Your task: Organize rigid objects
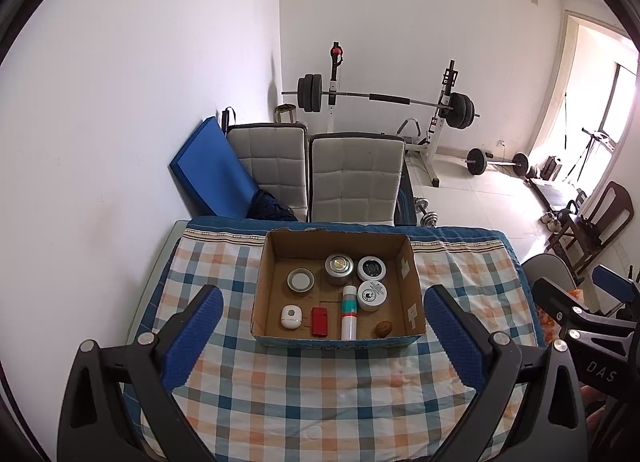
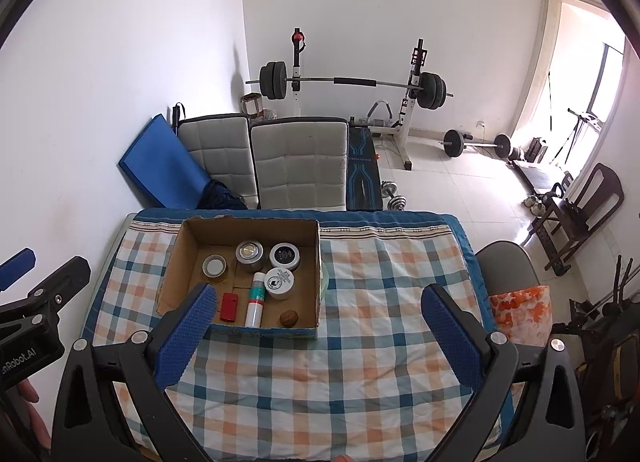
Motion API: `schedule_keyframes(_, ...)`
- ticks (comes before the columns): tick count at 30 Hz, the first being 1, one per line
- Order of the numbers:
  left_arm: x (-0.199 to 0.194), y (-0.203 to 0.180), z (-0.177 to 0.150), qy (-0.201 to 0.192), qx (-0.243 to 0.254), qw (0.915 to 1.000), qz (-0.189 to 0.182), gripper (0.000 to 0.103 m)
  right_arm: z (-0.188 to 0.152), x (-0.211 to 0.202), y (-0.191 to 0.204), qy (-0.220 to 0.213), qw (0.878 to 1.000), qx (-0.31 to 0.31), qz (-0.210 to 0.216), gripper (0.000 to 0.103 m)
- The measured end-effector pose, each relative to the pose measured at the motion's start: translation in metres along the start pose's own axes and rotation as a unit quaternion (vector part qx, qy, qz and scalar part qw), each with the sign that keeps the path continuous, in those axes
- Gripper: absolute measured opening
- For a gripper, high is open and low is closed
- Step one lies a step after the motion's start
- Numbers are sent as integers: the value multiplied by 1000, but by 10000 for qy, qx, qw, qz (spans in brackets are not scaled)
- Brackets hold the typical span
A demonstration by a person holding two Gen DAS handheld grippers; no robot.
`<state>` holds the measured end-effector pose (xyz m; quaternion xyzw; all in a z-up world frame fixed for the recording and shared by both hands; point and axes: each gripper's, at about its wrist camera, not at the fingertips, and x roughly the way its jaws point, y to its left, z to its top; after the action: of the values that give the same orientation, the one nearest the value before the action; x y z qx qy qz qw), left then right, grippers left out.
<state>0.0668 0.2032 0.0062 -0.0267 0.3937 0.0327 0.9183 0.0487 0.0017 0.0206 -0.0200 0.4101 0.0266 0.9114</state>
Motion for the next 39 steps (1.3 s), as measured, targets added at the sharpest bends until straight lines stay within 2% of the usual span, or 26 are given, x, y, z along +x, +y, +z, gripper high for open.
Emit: schedule_keyframes(39, 5, -4, -4, 36, 58, 9999, -86, 103, -13, 1, -1, 41, 9994, 266, -200, 103)
